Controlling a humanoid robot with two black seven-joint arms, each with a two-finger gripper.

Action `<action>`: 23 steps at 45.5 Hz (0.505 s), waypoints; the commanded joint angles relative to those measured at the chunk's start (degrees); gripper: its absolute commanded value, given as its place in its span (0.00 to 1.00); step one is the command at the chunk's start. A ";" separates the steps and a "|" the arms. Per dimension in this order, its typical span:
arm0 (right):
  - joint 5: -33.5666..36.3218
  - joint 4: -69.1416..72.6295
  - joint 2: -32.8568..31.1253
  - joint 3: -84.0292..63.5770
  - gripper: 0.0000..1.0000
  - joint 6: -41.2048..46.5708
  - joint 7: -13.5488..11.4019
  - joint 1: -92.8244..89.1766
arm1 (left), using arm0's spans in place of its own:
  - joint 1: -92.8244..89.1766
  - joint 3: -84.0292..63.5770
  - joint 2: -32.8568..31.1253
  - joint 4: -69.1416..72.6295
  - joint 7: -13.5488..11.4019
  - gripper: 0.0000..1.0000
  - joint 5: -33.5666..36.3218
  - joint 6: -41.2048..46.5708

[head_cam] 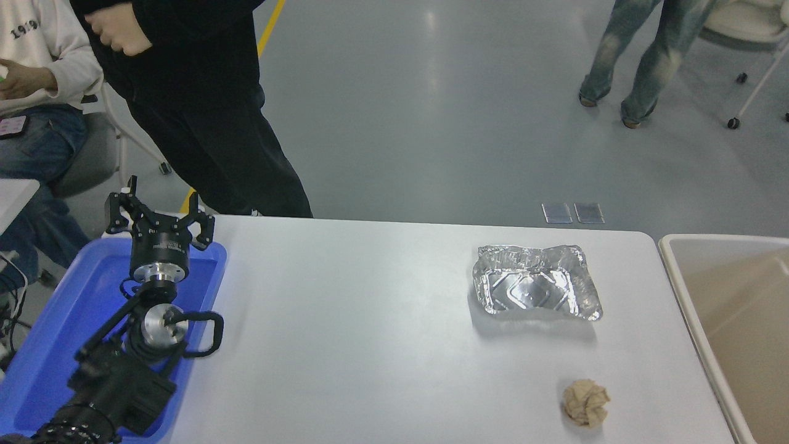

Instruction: Pick up paper cup place in dustbin

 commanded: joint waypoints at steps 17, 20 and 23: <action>-3.67 -24.87 16.72 14.58 0.00 12.37 -1.93 -23.21 | 0.00 0.00 0.00 0.00 0.00 0.99 -0.01 0.09; -3.67 -24.95 16.72 16.33 0.00 14.83 -4.21 -24.44 | 0.00 0.00 0.00 0.00 0.00 0.99 -0.01 0.00; -3.67 -25.04 16.72 18.18 0.00 16.85 -5.54 -25.32 | 0.00 0.00 0.00 0.00 0.00 0.99 -0.01 0.00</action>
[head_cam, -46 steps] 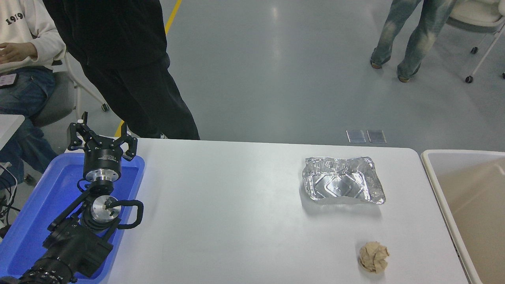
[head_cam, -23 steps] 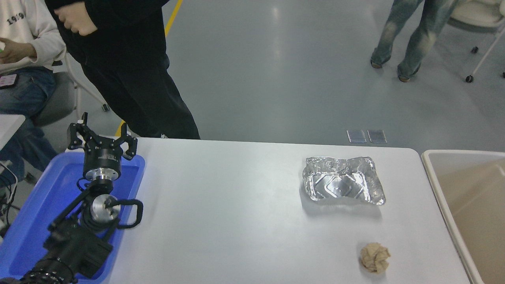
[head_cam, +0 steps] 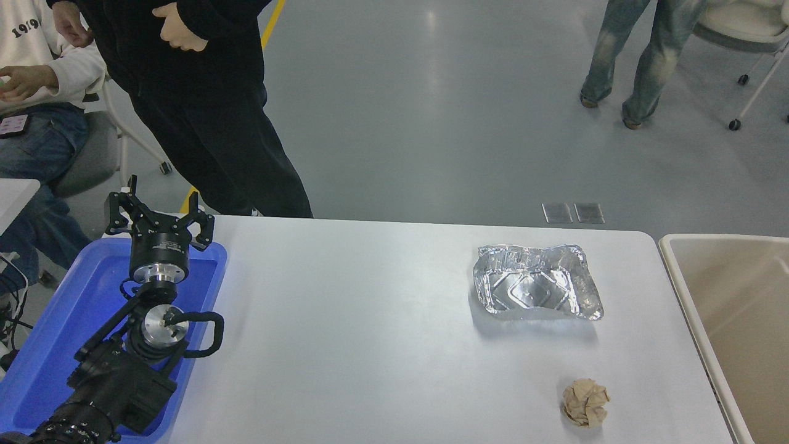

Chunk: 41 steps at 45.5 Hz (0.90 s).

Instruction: Pick up paper cup place in dustbin

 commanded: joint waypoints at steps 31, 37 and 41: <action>-0.38 -4.91 3.18 11.18 1.00 7.25 -8.86 -6.41 | 0.00 0.00 0.00 0.00 0.00 0.99 0.00 0.00; -0.56 -4.91 2.56 11.00 1.00 7.95 -8.86 -6.14 | 0.00 0.00 0.00 0.00 0.00 0.99 0.00 0.00; -1.43 -4.74 1.33 11.00 1.00 8.65 -8.86 -5.53 | 0.00 0.00 0.00 0.00 0.00 0.99 0.00 0.08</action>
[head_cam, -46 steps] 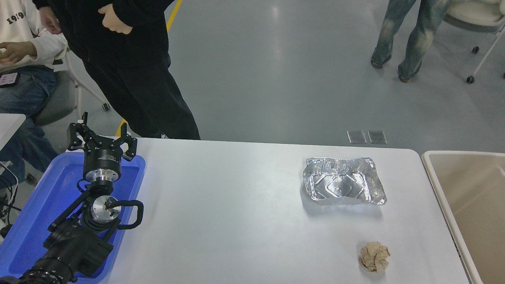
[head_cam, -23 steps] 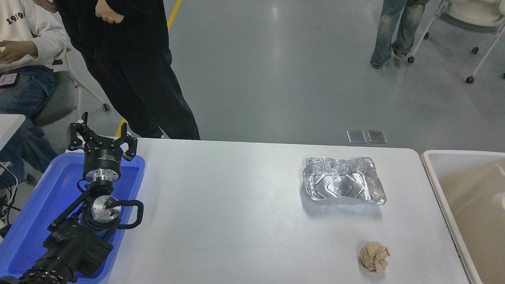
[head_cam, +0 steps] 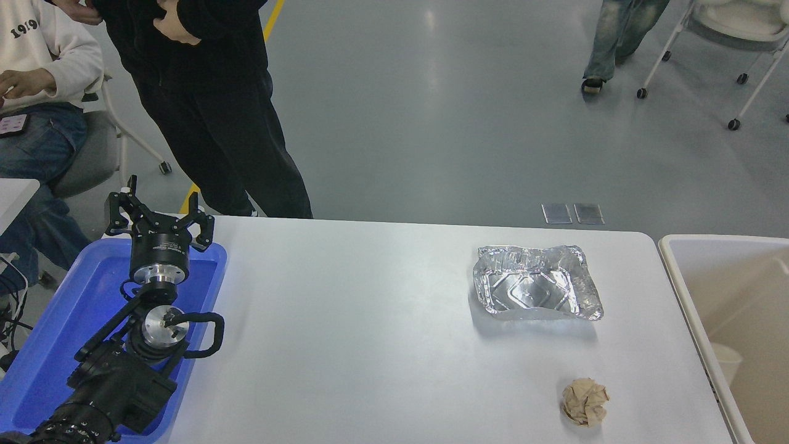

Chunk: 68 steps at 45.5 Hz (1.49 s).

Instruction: Pick up paper cup place in dustbin

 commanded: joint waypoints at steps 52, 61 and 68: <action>-46.47 70.68 -36.89 -2.59 1.00 0.76 -0.12 30.74 | 0.00 0.00 0.09 0.00 0.00 0.99 0.00 -0.01; -51.75 80.54 -39.80 -11.46 1.00 0.85 -0.12 38.73 | 0.00 0.09 0.00 0.00 0.00 0.99 0.00 -0.01; -53.95 81.33 -39.97 -23.94 1.00 1.46 -0.04 50.24 | 0.00 0.09 0.09 0.00 0.00 0.99 0.00 -0.01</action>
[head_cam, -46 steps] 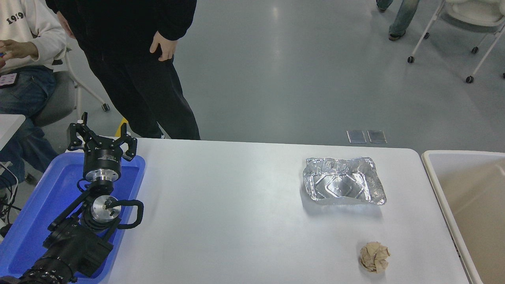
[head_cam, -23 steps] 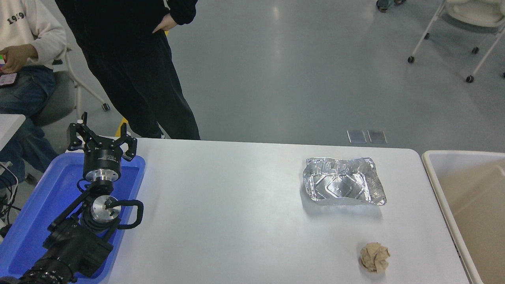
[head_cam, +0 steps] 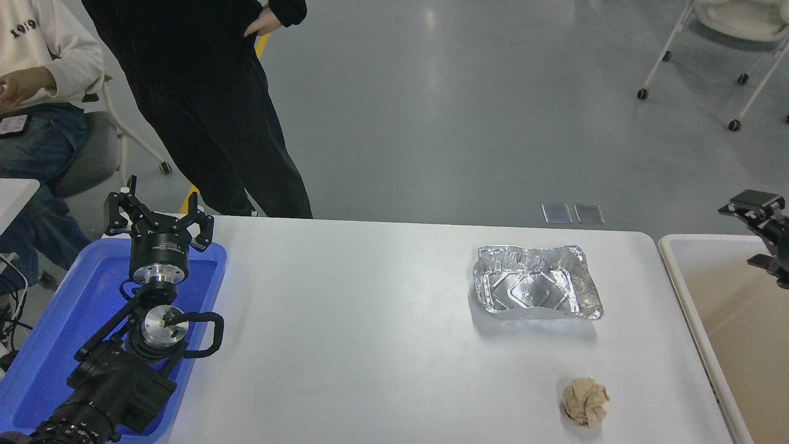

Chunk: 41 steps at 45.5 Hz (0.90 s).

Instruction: Pick up paper cup place in dustbin

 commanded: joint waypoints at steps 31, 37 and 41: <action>-5.48 15.33 21.94 -57.98 1.00 3.30 2.54 59.86 | 0.00 0.03 0.04 0.00 0.00 0.99 0.00 0.01; -5.13 17.00 25.54 -57.98 1.00 7.95 2.54 62.85 | 0.00 0.03 0.04 0.00 0.00 0.99 0.00 0.01; -2.94 18.23 27.65 -57.90 1.00 11.47 2.63 65.31 | 0.00 0.03 0.04 0.00 0.00 0.99 0.00 0.01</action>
